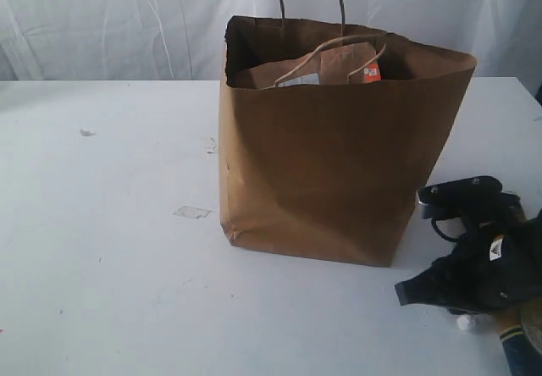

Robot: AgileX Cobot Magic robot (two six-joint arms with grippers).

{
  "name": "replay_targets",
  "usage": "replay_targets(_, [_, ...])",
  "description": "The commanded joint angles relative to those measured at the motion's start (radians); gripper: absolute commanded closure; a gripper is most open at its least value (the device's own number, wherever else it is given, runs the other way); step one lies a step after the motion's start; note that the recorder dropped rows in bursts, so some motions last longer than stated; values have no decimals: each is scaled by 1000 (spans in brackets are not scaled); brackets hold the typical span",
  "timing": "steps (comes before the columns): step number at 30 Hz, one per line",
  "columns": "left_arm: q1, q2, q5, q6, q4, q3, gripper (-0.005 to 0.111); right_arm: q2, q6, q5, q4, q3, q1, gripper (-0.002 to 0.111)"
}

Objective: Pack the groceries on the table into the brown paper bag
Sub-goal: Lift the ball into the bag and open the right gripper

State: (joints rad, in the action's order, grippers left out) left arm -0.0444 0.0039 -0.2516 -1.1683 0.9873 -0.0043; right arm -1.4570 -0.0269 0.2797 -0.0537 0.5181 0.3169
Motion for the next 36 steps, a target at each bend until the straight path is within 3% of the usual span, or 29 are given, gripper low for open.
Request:
replay_targets(1, [7, -4, -2, -2, 16, 4, 107, 149, -4, 18, -13, -7, 48, 108])
replay_targets(11, [7, -4, -2, -2, 16, 4, 107, 677, -4, 80, -117, 19, 73, 108])
replay_targets(15, [7, -4, -2, -2, 16, 4, 107, 827, -134, -4, -129, 71, 72, 108])
replay_targets(17, [9, -4, -2, -2, 16, 4, 107, 834, -185, 43, -129, 129, 72, 108])
replay_targets(25, [14, -4, -2, -2, 16, 4, 107, 473, 7, 500, -126, 558, 72, 108])
replay_targets(31, [18, -4, -2, -2, 16, 4, 107, 161, 27, 614, -81, 853, 70, 108])
replay_targets(36, [18, -4, -2, -2, 16, 4, 107, 39, 27, 614, -65, 937, 70, 108])
